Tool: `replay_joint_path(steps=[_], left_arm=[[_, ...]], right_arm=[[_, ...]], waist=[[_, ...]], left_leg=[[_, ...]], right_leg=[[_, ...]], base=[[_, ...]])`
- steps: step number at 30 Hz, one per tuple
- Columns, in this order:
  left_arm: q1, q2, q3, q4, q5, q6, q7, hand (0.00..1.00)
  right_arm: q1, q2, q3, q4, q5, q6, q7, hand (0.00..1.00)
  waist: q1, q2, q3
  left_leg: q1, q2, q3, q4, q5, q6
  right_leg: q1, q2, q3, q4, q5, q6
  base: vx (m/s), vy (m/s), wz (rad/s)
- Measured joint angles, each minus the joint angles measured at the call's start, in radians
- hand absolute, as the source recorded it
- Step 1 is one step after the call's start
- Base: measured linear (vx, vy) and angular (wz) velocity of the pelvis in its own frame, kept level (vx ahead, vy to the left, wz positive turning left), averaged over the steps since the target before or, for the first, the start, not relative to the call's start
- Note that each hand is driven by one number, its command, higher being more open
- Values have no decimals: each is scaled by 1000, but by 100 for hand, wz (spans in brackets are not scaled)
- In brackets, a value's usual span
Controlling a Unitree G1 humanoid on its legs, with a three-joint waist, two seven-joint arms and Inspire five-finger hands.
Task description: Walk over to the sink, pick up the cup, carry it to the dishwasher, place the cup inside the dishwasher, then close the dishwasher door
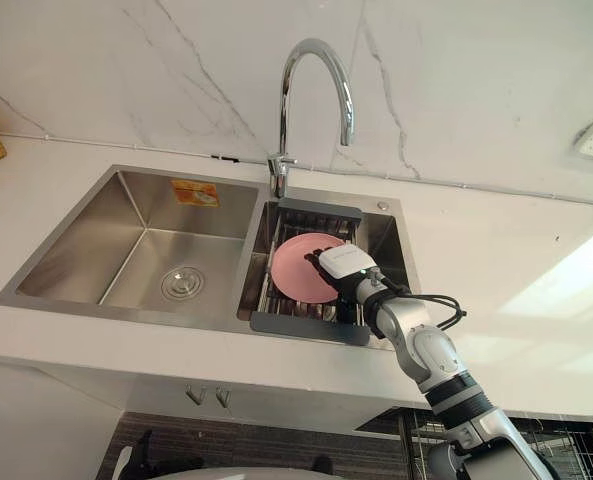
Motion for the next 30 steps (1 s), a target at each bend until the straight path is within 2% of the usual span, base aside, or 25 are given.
replay_joint_path(steps=[1, 7, 9, 12, 23, 30], left_arm=[[0, 0, 0, -1, 0, 0, 0, 100], [1, 0, 0, -3, 0, 0, 0, 100], [3, 3, 0, -3, 1, 0, 0, 100], [1, 2, 0, -4, 1, -4, 0, 100], [1, 2, 2, -5, 2, -29, 23, 100], [12, 0, 2, 1, 2, -51, 41, 100]], right_arm=[[0, 0, 0, 9, -1, 0, -10, 0], [0, 2, 4, 42, -32, -4, -65, 0], [4, 2, 9, 49, -40, -11, -129, 0], [4, 4, 9, 66, -40, -8, -222, 0], [32, 6, -19, 72, -4, -4, -451, 0], [39, 6, -62, 25, 65, -14, -516, 0]], waist=[[0, 1, 1], [-1, 0, 3], [-13, -1, 4], [-13, 1, 7], [-17, 8, 27], [-18, 14, 31]], left_leg=[[0, 0, 0, 0, 0, -1], [0, -4, 0, -2, 2, -2], [-1, -5, 0, -3, 5, -2], [-1, -3, -2, -16, 10, -3], [-1, 0, 6, -16, 13, -2], [1, -1, 7, -13, 13, -2]], right_leg=[[0, -1, -2, 0, 0, 1], [1, -5, -7, 0, -1, 1], [1, -6, -7, 0, -1, 1], [-1, -4, -13, 0, -2, 1], [-3, -3, -14, 0, -4, 2], [-3, -3, -14, 0, -4, 2]], base=[[3, 7, 4], [-6, 3, 1], [-46, 1, 0], [-56, -13, 4], [-1, 0, 0], [0, 0, 0]])
